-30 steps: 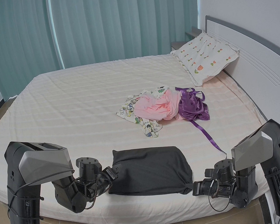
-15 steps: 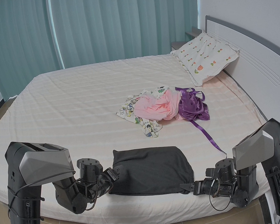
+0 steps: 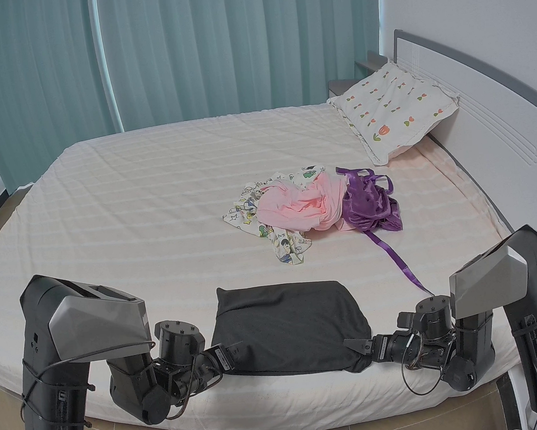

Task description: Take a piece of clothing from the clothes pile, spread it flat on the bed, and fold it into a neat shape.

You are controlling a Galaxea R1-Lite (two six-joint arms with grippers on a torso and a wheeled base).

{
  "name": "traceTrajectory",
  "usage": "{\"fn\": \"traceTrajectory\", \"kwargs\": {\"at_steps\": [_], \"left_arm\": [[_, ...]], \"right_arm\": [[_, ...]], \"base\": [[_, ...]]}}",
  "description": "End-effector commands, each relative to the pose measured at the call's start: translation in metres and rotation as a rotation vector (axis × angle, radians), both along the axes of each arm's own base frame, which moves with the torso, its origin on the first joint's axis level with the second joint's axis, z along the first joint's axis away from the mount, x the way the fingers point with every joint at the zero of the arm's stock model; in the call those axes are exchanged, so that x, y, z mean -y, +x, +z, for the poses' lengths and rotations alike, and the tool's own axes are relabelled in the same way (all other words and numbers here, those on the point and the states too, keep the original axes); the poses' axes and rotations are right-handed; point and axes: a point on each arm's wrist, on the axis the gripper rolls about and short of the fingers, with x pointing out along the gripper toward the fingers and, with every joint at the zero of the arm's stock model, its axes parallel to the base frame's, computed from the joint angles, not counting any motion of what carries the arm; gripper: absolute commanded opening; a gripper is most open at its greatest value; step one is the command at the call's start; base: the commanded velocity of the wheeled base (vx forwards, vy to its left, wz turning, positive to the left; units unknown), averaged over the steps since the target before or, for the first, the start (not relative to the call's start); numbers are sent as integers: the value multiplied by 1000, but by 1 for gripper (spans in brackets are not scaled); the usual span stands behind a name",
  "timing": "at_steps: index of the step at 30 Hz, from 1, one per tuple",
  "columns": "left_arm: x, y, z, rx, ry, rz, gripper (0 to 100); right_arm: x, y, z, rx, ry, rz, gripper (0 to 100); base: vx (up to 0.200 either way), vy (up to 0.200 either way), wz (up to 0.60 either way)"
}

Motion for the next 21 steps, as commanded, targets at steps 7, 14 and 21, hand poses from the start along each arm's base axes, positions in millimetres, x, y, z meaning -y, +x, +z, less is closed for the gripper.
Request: {"fn": "traceTrajectory", "kwargs": {"at_steps": [7, 14, 21], "left_arm": [[0, -12, -7, -26, 59, -36, 0], [-5, -21, -10, -56, 121, -67, 0], [-4, -26, -9, -76, 136, -81, 0]], "right_arm": [[0, 1, 1, 13, 9, -1, 100], [0, 1, 0, 9, 7, 1, 100], [-1, 1, -1, 7, 7, 2, 100]], "base": [[0, 0, 0], [0, 0, 0], [0, 0, 0]]}}
